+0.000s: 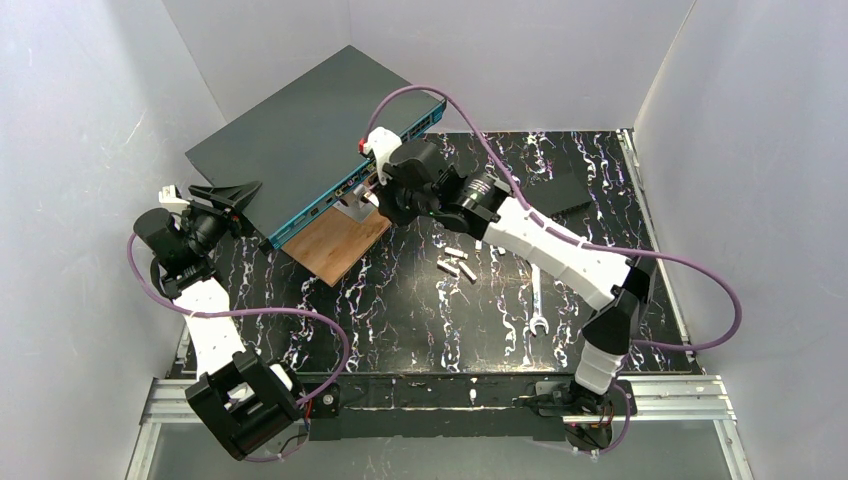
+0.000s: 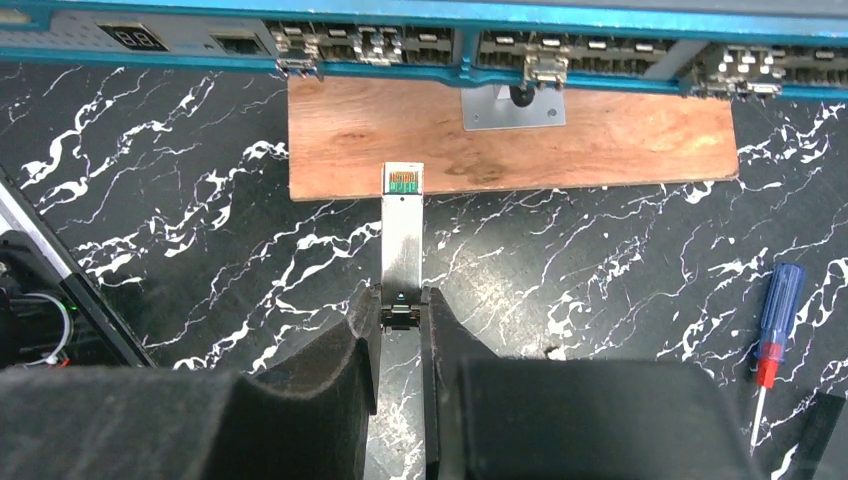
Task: Insert the plug into the switch port
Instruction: Insert the connector into the switch port.
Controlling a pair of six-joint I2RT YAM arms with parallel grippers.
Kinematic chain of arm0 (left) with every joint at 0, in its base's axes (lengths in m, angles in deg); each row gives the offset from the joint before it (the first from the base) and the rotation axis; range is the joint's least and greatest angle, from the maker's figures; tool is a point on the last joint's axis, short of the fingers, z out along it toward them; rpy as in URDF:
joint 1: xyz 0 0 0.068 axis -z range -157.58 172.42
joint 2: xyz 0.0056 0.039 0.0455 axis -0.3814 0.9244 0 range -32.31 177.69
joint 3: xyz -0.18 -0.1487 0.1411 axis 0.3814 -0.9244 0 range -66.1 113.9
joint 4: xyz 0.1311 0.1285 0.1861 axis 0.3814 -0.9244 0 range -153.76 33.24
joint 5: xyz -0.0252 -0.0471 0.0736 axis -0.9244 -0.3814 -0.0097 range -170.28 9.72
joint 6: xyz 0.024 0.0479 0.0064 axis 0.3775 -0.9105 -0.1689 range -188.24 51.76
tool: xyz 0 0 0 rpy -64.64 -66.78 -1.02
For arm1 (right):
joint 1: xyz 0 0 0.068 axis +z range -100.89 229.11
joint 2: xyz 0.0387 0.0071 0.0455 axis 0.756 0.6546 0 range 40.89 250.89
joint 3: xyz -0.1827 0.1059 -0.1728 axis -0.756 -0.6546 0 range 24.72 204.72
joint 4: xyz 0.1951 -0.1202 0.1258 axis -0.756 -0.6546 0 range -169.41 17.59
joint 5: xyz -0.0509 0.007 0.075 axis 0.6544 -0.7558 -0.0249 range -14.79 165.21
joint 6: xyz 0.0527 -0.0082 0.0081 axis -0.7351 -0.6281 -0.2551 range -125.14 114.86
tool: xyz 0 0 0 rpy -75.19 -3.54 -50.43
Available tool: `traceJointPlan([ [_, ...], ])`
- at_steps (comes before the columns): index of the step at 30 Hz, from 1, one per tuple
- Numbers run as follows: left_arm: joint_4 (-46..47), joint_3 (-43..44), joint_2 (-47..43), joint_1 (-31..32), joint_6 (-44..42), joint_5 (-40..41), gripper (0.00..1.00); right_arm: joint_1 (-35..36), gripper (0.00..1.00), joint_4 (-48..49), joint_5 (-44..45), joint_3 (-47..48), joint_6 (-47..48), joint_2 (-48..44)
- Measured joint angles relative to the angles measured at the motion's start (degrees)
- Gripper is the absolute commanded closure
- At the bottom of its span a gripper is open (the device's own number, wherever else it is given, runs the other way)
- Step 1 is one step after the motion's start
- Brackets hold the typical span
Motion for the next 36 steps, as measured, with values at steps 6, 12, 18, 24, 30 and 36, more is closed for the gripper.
traceJointPlan([
  [6, 0.0, 0.0, 0.0, 0.0, 0.0, 0.0, 1.0, 0.5, 0.99, 0.1, -1.1, 3.4, 0.2, 2.4],
  [12, 0.0, 0.0, 0.0, 0.0, 0.0, 0.0, 1.0, 1.0, 0.99, 0.1, -2.1, 6.4, 0.2, 4.4],
  [18, 0.0, 0.0, 0.0, 0.0, 0.0, 0.0, 1.0, 1.2, 0.99, 0.0, -2.3, 7.9, 0.2, 6.6],
  [24, 0.0, 0.0, 0.0, 0.0, 0.0, 0.0, 1.0, 1.3, 0.99, -0.4, -2.1, 9.2, 0.2, 7.5],
  [30, 0.0, 0.0, 0.0, 0.0, 0.0, 0.0, 1.0, 1.3, 0.99, -0.4, -1.0, 9.4, 0.1, 7.6],
  [36, 0.0, 0.0, 0.0, 0.0, 0.0, 0.0, 1.0, 1.4, 0.99, -0.4, -0.7, 9.4, 0.0, 7.6],
])
